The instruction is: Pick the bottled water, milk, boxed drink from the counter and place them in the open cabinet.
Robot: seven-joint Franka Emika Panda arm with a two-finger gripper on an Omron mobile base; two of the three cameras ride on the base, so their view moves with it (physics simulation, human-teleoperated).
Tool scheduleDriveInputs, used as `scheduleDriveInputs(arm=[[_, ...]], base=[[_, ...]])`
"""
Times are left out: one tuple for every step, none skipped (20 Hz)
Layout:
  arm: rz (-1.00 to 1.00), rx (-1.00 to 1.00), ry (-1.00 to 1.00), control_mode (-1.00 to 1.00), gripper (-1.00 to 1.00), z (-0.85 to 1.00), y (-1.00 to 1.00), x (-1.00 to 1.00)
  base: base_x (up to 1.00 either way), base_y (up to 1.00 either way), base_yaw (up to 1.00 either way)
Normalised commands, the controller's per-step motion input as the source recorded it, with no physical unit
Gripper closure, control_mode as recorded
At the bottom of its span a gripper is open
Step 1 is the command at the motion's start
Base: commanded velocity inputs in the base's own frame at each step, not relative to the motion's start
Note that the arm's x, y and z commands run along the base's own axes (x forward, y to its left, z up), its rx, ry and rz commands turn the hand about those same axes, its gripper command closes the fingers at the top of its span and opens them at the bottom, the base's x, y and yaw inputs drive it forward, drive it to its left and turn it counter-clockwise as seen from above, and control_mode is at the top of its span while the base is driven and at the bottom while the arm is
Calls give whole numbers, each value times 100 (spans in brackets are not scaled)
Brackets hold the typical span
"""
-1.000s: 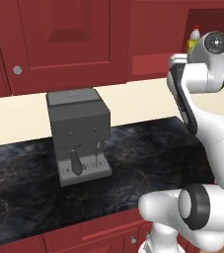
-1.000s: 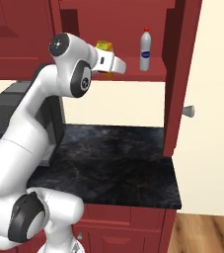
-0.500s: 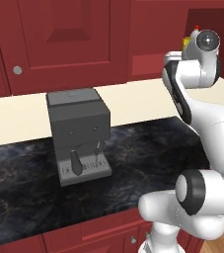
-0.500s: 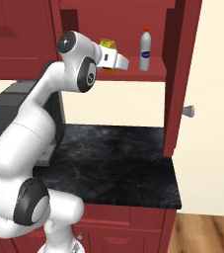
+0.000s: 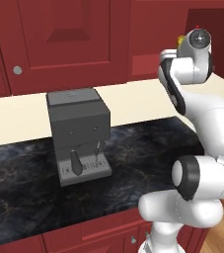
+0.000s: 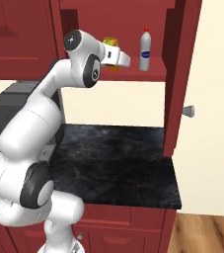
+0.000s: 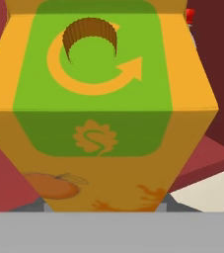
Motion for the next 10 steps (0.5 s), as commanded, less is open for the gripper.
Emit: scheduleDriveInputs(arm=[[0,0,0,-100,100,0,-3,37],[0,0,0,-100,100,-1,-4,36],[0,0,0,-100,100,-2,-4,34],[0,0,0,-100,100,-1,-4,34],[0,0,0,-100,100,0,-6,32],[0,0,0,-100,100,0,-6,26],[0,0,0,-100,100,0,-7,24],[0,0,0,-100,100,-1,-9,26],[0,0,0,-100,100,-1,-9,25],[0,0,0,-100,100,-3,-6,26]], base=[[0,0,0],[0,0,0],[0,0,0],[0,0,0],[0,0,0],[0,0,0],[0,0,0],[0,0,0],[0,0,0],[0,0,0]])
